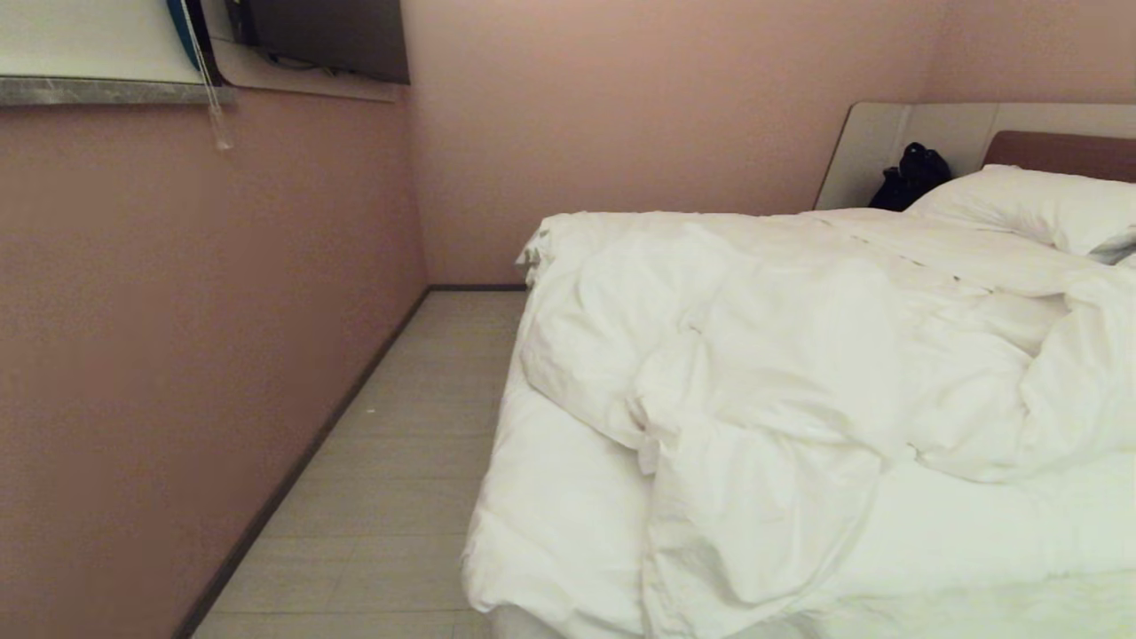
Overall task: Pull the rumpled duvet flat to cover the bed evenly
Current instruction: Hold the folded corner of the quilt
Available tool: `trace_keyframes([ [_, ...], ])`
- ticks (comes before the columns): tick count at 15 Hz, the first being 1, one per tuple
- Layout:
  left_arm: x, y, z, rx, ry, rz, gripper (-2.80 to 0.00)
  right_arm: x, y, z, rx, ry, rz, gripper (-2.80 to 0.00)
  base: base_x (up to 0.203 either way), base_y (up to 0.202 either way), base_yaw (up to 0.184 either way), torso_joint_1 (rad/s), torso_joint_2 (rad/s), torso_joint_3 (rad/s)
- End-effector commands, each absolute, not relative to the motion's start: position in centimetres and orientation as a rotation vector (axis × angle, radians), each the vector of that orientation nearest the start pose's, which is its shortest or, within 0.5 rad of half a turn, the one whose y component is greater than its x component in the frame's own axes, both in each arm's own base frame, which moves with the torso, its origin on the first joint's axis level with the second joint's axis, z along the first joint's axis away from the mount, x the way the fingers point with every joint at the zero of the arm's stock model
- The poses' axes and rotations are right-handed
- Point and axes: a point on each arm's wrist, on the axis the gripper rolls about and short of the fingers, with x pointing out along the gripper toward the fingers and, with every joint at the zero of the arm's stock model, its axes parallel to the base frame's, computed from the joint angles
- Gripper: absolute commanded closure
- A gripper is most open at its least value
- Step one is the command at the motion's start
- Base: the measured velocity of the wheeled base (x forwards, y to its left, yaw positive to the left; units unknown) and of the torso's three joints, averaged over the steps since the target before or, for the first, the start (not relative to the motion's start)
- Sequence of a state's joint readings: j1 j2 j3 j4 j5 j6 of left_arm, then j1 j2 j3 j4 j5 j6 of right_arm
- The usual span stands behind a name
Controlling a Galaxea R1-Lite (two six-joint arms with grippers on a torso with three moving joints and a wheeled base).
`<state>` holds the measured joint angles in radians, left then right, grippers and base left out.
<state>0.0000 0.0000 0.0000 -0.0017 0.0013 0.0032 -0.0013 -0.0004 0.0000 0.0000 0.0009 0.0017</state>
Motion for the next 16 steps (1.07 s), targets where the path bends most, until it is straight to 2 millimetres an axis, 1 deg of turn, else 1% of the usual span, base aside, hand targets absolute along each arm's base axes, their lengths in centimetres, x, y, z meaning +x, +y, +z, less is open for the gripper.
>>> trace_keyframes([
  [1,-2.28,0.00,7.56,0.003,-0.002,0.002,0.00,-2.28,0.00,7.55,0.002,0.000,0.000,0.00,0.000,-0.192,0.002,-0.002,0.00,0.007],
  [16,-2.28,0.00,7.56,0.003,-0.002,0.002,0.00,-2.28,0.01,7.55,0.002,0.000,0.000,0.00,0.000,-0.191,0.001,0.002,0.00,0.003],
])
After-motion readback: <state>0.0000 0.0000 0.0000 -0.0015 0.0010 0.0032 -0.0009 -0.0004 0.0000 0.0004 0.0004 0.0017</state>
